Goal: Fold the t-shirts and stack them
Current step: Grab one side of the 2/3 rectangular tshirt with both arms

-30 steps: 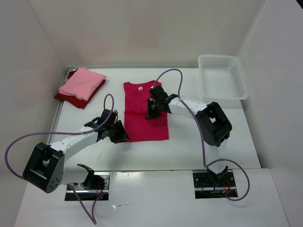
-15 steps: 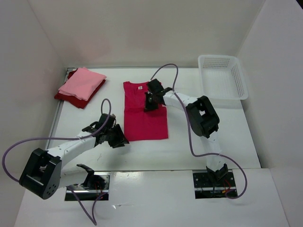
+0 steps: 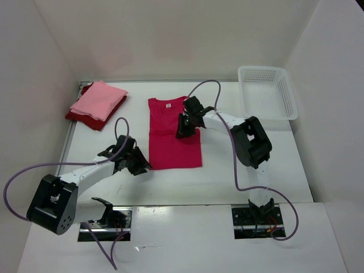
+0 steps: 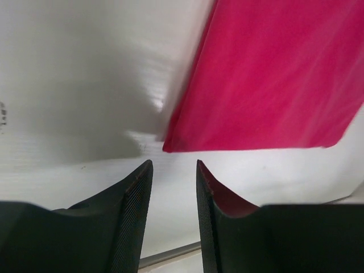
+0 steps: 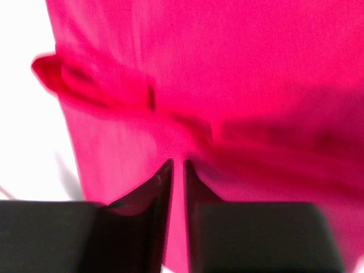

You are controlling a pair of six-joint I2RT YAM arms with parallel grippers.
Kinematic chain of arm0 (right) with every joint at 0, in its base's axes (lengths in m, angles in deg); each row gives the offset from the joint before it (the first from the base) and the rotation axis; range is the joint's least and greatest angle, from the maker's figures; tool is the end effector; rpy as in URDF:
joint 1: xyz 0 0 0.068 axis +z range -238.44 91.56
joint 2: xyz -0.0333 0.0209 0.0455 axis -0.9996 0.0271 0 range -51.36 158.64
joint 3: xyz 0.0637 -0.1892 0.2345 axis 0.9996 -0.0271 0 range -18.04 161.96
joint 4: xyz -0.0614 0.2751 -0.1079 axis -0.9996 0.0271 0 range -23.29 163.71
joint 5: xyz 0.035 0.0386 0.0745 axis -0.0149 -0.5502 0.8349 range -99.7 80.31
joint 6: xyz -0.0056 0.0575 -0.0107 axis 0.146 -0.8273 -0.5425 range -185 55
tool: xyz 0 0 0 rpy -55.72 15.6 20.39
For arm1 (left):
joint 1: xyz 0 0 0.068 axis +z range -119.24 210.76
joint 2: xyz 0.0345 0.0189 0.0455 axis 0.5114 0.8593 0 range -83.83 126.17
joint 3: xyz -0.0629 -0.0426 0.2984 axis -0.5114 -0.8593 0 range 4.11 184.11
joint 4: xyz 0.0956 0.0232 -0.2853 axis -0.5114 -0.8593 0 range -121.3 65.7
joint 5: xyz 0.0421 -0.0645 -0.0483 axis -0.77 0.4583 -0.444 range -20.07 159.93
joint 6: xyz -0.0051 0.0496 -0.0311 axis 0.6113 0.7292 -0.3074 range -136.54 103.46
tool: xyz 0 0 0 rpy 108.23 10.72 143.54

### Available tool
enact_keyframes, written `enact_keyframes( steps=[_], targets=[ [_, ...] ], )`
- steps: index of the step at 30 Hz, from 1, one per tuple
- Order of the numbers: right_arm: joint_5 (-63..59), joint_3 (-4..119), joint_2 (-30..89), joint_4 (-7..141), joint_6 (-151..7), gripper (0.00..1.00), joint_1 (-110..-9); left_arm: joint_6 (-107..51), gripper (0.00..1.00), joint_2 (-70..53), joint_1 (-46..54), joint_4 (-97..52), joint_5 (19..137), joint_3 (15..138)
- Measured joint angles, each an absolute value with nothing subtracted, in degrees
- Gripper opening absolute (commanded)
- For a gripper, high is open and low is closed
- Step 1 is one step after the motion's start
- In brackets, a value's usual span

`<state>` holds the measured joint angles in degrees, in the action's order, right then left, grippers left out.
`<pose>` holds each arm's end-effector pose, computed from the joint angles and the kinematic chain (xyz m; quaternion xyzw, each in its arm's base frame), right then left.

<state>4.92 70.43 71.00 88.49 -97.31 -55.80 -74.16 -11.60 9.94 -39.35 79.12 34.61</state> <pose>0.4303 0.2884 0.1613 -0.0403 0.9476 0.2597 0.1817 0.2281 -0.0940 0.1556 -0.2798 0.9136 -0.2396 0.1722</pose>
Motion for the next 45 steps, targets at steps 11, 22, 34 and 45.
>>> enact_keyframes(
  steps=[11,22,34,45],
  targets=[
    [9.29,38.36,40.47,84.21,-103.0,0.51,-57.68,-77.03,0.4,-10.27,12.8,-34.76,79.63,32.63],
    [8.13,23.5,33.34,82.57,-107.65,0.6,-64.72,-76.87,0.29,-7.06,12.8,-32.68,80.5,34.07],
    [12.63,22.41,38.17,78.92,-108.46,0.41,-64.72,-76.46,0.12,-5.18,12.8,-32.33,80.76,34.88],
    [15.67,22.43,41.48,77.02,-108.64,0.0,-64.72,-74.73,0.0,-5.09,12.8,-33.05,81.07,35.99]
  ],
)
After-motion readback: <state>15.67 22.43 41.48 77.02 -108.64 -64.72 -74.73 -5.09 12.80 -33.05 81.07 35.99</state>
